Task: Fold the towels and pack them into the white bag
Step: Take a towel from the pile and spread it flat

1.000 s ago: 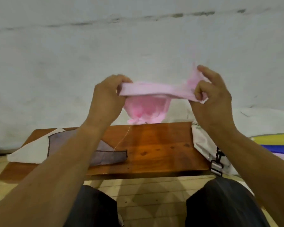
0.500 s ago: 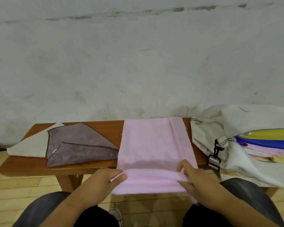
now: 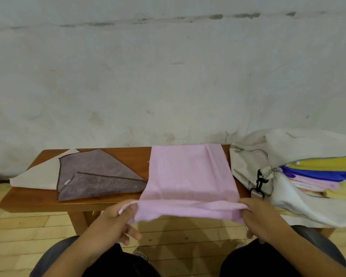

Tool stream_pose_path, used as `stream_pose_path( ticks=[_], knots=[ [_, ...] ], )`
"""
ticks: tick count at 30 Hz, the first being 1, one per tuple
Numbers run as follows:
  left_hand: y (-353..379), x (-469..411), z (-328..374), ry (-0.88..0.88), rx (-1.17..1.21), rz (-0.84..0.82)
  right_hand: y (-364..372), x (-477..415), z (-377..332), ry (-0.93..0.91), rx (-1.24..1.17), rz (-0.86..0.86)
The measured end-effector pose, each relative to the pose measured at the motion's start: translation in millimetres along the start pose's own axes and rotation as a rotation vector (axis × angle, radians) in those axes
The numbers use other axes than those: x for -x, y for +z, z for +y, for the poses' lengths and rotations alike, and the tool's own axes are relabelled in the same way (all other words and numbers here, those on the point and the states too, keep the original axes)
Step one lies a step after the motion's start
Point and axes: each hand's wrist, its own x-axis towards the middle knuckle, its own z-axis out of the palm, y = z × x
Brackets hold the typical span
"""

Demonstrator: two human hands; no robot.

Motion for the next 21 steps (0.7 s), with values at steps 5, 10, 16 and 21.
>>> stream_pose_path(
  ticks=[5, 10, 16, 21],
  knots=[
    [-19, -48, 57, 0.006, 0.094, 0.100, -43, -50, -50, 0.187, -0.550, 0.030],
    [-63, -54, 212, 0.802, 0.218, 0.744, -134, -59, -169, -0.460, -0.636, 0.717],
    [-80, -26, 211, 0.965, 0.029, 0.824, -156, -37, -185, -0.624, -0.809, 0.856],
    [-63, -5, 125, 0.827, -0.169, 0.753, -96, -25, -132, -0.515, -0.590, 0.718]
  ],
)
